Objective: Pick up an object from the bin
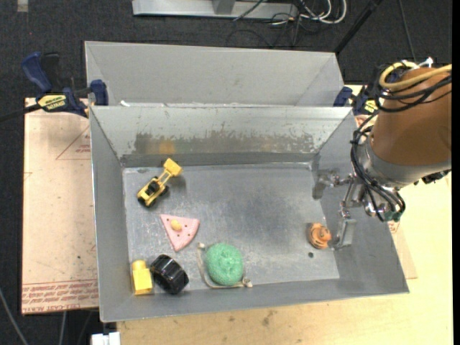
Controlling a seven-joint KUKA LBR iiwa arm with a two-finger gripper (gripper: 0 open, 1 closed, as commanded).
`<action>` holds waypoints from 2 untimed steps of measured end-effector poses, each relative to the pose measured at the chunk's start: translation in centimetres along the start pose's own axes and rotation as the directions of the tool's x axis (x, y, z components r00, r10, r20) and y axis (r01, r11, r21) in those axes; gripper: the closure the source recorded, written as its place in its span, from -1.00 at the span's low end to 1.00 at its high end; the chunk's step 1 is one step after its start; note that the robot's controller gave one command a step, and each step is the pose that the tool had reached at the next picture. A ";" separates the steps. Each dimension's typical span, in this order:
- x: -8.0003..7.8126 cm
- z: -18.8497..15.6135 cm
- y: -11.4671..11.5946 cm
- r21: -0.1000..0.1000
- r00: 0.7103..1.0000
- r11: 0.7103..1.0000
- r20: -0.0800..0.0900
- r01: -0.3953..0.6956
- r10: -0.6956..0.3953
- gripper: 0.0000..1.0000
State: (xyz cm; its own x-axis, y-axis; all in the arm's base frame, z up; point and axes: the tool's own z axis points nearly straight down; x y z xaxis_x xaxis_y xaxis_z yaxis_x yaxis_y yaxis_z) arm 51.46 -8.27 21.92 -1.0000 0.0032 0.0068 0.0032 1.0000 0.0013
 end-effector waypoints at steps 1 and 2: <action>-0.2 -0.4 0.0 0.001 1.000 1.000 0.008 0.003 -0.003 -1.00; -0.6 6.8 -2.6 0.001 0.999 0.999 0.014 -0.044 0.044 -1.00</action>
Offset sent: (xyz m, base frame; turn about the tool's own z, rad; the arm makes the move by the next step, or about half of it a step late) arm 0.0063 -0.0547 -0.1492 0.0904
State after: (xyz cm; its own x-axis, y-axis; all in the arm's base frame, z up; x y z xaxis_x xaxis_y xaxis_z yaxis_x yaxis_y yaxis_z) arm 52.01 -10.85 15.14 -0.9989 0.0470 -0.0069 0.0470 0.9989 0.0002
